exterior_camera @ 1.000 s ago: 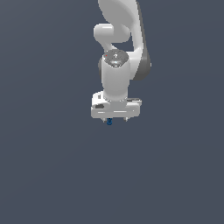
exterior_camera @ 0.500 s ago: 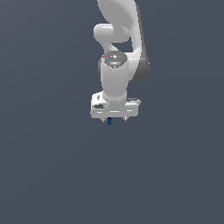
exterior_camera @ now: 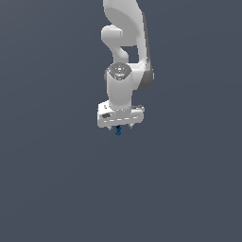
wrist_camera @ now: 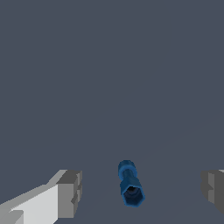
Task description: Pick up the object and move it to a goal position.
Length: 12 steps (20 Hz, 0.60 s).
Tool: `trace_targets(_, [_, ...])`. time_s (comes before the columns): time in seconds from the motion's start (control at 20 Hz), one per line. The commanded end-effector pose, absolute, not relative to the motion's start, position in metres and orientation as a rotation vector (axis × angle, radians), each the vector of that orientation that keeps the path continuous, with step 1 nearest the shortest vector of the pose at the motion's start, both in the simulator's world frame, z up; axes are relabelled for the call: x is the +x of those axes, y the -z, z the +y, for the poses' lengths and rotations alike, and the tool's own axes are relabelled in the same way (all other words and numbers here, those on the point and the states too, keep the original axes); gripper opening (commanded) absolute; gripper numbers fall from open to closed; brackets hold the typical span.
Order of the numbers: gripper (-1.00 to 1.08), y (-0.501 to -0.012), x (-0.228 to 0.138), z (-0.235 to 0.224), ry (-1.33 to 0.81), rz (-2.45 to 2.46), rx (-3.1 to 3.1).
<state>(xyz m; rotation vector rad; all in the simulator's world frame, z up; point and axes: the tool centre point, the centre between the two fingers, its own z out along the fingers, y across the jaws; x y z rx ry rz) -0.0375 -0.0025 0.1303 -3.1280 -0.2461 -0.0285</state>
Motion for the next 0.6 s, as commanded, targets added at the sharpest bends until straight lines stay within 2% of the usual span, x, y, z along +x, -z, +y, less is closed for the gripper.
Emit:
trace_targets(0.0, [1.0,-0.119,-0.051,-0.007,0.02,-0.298,-3.125])
trace_targets(0.55, [1.0,-0.093,-0.085,-0.015,0.001,-0.416,-3.114])
